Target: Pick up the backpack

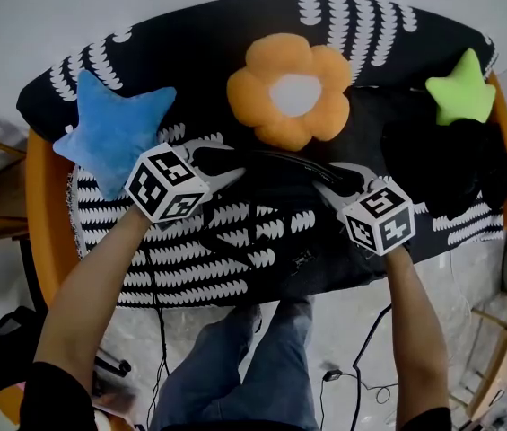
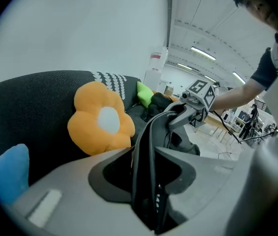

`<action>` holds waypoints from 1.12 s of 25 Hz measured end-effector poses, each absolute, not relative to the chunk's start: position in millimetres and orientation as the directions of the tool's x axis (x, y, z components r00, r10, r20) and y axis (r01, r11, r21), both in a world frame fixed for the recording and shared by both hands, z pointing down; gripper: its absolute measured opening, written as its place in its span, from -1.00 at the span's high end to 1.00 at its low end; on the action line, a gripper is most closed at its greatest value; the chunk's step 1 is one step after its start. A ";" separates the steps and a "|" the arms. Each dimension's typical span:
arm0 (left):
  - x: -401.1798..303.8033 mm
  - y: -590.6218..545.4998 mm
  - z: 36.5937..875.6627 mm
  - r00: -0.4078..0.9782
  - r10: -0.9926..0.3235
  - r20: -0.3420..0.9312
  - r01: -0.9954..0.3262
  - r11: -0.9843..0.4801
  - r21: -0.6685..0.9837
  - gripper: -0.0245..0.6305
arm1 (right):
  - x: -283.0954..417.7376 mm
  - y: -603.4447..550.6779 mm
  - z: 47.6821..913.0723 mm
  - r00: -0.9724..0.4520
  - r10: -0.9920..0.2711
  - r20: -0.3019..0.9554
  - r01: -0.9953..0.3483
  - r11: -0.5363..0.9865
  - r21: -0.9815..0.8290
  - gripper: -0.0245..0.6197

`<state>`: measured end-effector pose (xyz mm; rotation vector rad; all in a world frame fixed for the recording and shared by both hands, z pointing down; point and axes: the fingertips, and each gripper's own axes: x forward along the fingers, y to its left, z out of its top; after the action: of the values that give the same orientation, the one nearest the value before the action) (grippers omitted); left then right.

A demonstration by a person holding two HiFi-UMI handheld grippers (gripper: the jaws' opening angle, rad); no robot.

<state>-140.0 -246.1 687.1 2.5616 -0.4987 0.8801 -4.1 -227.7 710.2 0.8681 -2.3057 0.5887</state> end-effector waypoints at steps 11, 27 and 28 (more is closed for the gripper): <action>-141.1 -247.5 677.3 0.710 -0.252 0.658 -0.487 -0.851 0.199 0.73 | -11.4 -226.8 697.1 -0.575 -0.433 0.694 -0.697 0.704 -0.138 0.76; -140.3 -247.5 563.2 0.679 -0.402 0.614 -0.622 -0.759 0.191 0.78 | -7.6 -236.5 577.8 -0.565 -0.483 0.669 -0.704 0.705 -0.086 0.77; -139.4 -246.6 551.4 0.678 -0.410 0.610 -0.627 -0.756 0.190 0.78 | -6.5 -236.7 565.4 -0.564 -0.487 0.667 -0.703 0.707 -0.078 0.77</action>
<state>-139.4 -246.6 551.4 2.5076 -0.8116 0.7768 -6.5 -236.7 565.4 0.9022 -2.2837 0.4485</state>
